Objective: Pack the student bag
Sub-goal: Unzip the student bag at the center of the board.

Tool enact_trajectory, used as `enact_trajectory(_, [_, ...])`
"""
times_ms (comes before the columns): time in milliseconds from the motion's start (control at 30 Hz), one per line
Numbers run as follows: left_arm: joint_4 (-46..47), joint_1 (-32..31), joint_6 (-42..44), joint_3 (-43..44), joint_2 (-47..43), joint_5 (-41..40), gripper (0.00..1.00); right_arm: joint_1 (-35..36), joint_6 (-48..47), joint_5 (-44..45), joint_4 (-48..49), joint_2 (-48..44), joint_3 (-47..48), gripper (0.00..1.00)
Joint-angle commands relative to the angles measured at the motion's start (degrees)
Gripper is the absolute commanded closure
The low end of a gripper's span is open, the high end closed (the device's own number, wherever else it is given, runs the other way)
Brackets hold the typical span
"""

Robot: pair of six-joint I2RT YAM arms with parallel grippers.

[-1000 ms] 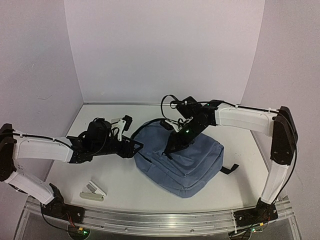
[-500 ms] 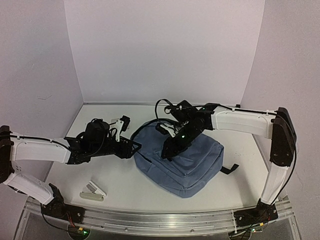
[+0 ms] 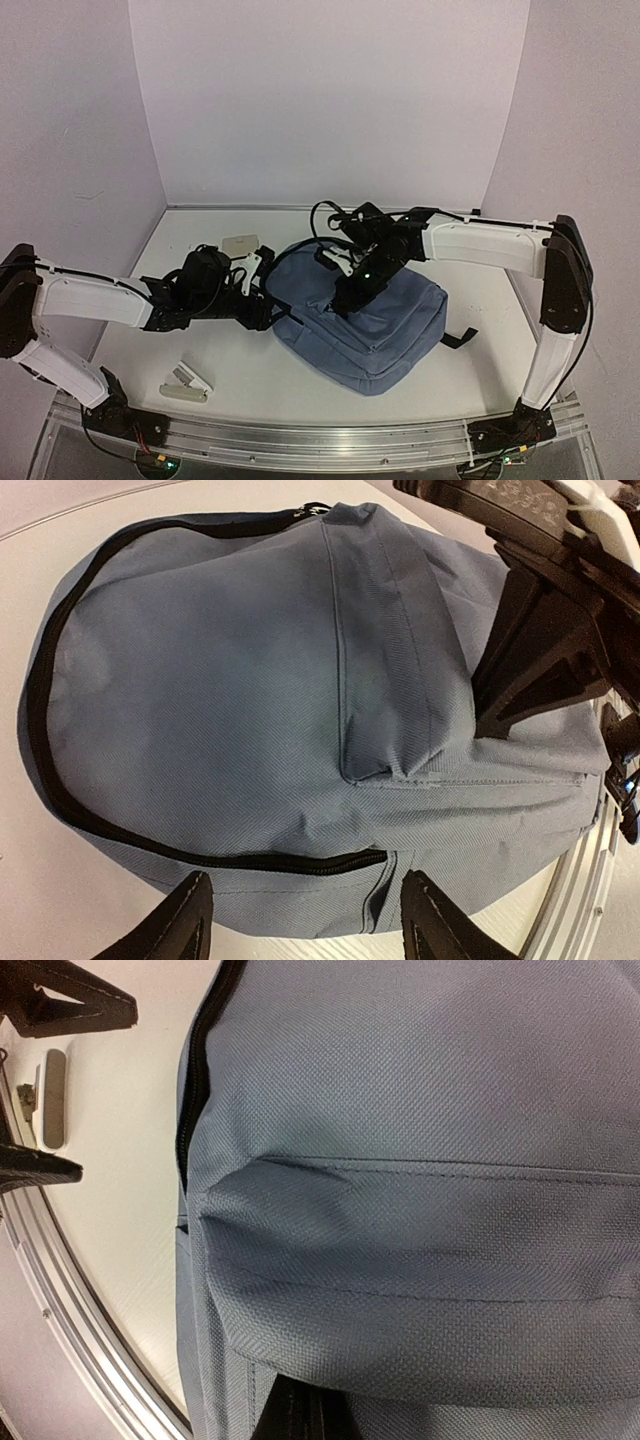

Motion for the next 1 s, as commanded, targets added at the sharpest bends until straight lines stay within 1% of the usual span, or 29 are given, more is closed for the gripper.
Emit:
enact_trajectory(0, [3.36,-1.11,5.23,3.86,1.95,2.52,0.36,-0.30,-0.80,1.65,-1.13,-3.75,3.51,1.00])
enact_trajectory(167, [6.35,-2.61,9.71,4.84,4.11,2.30,0.37,-0.94,-0.51,1.32,-1.54,-4.21,5.13,1.00])
enact_trajectory(267, [6.05,-3.28,11.79,6.82,6.10,1.30,0.35,-1.52,-0.23,0.11,-1.79,-4.20,5.37,1.00])
enact_trajectory(367, [6.76,-3.38,13.18,8.19,7.48,2.18,0.34,-2.07,0.12,-1.18,-2.14,-4.21,5.26,1.00])
enact_trajectory(600, [7.30,-4.05,13.90,11.34,12.14,2.26,0.36,-3.40,0.00,-1.10,-2.72,-4.79,5.00,1.00])
enact_trajectory(700, [7.71,-4.12,15.45,12.01,13.34,2.31,0.38,-3.72,-0.10,-1.37,-2.91,-4.92,4.76,1.00])
enact_trajectory(767, [7.41,-4.19,15.69,12.52,13.75,2.48,0.43,-4.30,-0.08,-1.74,-2.99,-4.86,4.66,1.00])
enact_trajectory(833, [6.70,-4.25,15.75,12.85,14.02,2.51,0.55,-5.08,-0.01,-2.17,-3.11,-4.72,4.42,1.00])
enact_trajectory(900, [6.59,-4.26,15.69,12.33,13.62,2.82,0.68,-6.35,-0.02,-2.54,-3.13,-4.71,4.11,1.00])
enact_trajectory(967, [6.72,-4.26,15.46,11.40,12.64,3.19,0.77,-8.06,-0.13,-2.87,-3.15,-4.71,3.70,1.00])
